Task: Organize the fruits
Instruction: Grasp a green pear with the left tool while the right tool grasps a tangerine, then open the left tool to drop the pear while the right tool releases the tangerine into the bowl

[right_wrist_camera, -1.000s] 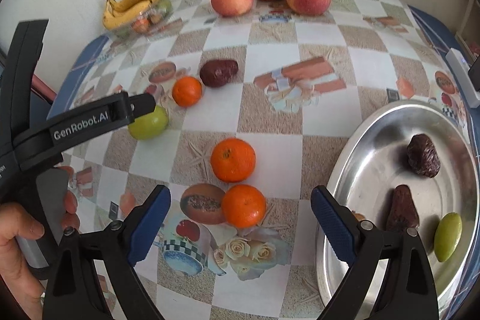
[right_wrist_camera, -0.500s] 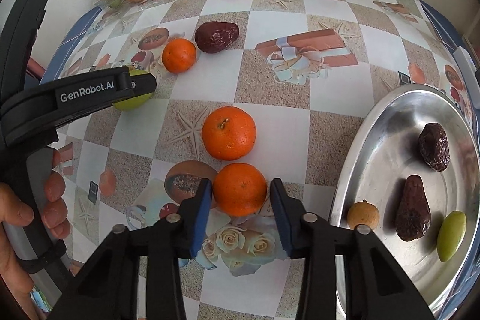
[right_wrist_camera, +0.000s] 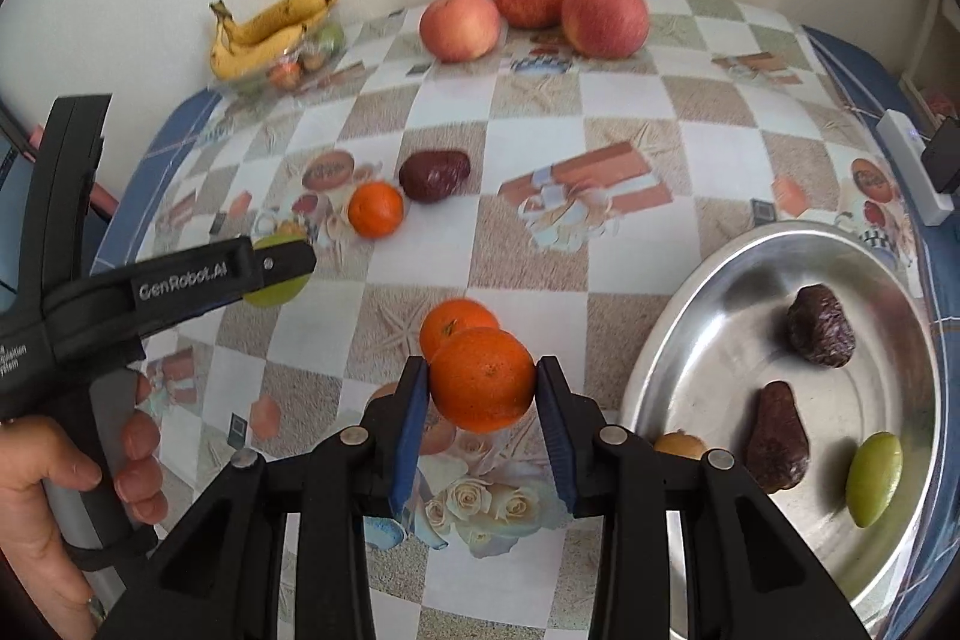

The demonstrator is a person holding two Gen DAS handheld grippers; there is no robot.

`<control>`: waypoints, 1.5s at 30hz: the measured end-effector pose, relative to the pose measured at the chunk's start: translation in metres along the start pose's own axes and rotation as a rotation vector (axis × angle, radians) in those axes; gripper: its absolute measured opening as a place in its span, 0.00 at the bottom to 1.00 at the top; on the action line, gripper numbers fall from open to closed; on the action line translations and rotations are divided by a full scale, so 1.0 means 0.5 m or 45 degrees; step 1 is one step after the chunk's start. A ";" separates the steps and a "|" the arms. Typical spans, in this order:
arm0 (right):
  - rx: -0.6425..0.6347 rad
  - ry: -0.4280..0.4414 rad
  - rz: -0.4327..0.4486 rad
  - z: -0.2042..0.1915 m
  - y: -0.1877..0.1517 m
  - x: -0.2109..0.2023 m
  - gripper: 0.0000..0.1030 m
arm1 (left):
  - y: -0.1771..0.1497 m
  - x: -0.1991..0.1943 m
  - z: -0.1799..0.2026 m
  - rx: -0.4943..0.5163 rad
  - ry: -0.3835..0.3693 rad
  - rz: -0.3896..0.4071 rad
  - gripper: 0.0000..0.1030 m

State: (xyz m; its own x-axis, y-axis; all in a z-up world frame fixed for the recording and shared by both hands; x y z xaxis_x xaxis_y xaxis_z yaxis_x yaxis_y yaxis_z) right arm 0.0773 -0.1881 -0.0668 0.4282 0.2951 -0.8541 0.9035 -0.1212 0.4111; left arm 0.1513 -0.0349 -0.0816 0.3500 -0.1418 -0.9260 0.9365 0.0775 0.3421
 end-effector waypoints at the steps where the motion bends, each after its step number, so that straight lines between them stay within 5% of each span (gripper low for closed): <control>1: 0.008 0.002 0.013 0.002 0.004 -0.005 0.37 | 0.001 -0.007 0.005 0.007 -0.008 0.009 0.53; 11: 0.111 -0.020 0.061 0.060 0.013 -0.039 0.37 | -0.007 -0.040 0.052 0.076 -0.040 0.047 0.53; 19: 0.247 -0.151 0.111 0.166 0.009 -0.085 0.37 | -0.030 -0.057 0.124 0.182 -0.084 0.055 0.53; 29: 0.441 -0.267 0.171 0.296 -0.017 -0.147 0.37 | -0.117 -0.067 0.283 0.469 -0.155 0.049 0.53; 34: 0.477 -0.284 0.181 0.321 -0.025 -0.161 0.37 | -0.172 -0.072 0.365 0.600 -0.242 0.032 0.53; 45: 0.489 -0.281 0.122 0.333 -0.040 -0.140 0.37 | -0.214 -0.045 0.410 0.688 -0.232 0.022 0.53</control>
State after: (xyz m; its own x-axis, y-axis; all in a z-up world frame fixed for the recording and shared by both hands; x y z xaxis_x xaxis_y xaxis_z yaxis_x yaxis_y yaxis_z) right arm 0.0320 -0.3641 -0.0681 0.4665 0.0613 -0.8824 0.7828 -0.4931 0.3796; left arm 0.0480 -0.2421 -0.0647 0.3187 -0.3166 -0.8934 0.7925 -0.4280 0.4344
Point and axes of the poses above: each gripper's, at about its wrist camera, not at the fingertips, and x roughly the way its jaws point, z to its right, y to its top, the point moved 8 cm from there along x, roughly the way its jaws point, and after that the axes turned 8 degrees about y, right-handed, at the moved point
